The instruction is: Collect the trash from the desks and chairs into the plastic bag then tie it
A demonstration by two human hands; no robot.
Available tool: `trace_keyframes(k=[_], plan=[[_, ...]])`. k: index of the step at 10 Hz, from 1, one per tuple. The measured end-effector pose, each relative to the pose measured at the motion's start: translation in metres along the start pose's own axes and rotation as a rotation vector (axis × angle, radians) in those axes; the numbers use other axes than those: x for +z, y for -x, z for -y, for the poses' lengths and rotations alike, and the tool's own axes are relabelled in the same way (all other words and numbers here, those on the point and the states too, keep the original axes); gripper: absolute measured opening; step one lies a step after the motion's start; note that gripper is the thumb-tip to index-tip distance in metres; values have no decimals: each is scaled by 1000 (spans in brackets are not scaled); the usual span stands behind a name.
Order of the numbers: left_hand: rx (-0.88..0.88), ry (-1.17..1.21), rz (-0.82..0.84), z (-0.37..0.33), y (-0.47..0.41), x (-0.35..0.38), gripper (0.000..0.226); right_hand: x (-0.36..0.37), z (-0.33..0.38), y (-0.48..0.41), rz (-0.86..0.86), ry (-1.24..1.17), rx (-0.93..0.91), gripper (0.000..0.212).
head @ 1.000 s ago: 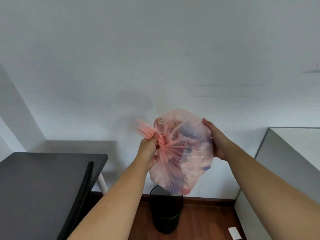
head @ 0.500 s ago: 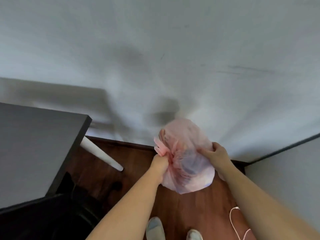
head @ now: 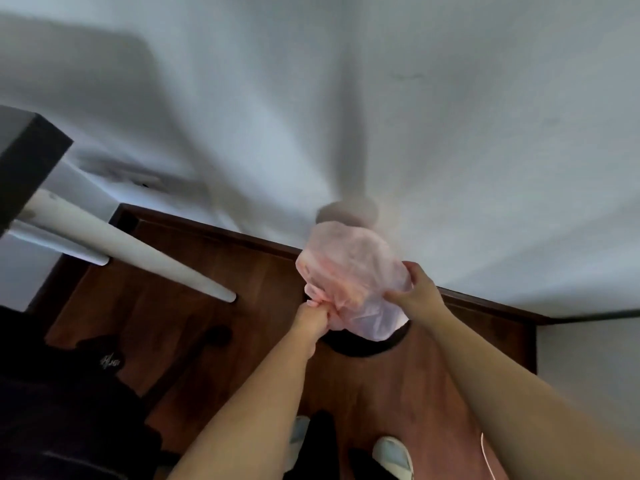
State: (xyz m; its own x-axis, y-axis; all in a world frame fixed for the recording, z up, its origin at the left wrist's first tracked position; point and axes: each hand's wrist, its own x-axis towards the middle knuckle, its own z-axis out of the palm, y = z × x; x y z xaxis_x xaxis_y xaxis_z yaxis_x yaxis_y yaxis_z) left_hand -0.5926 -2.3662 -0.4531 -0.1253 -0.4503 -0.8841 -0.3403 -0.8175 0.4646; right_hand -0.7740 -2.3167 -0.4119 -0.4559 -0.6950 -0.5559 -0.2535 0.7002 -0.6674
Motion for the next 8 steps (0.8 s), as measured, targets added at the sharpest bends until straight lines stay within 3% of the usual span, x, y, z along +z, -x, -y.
trace_keyframes(k=[1, 4, 8], plan=[[-20, -43, -16, 18, -30, 0, 44, 11, -26, -13, -17, 51, 92, 63], [70, -102, -39, 37, -31, 0, 22, 14, -45, -11, 54, 177, 201, 64], [321, -498, -105, -28, 100, 3, 33, -40, 13, 74, 118, 196, 37, 36]])
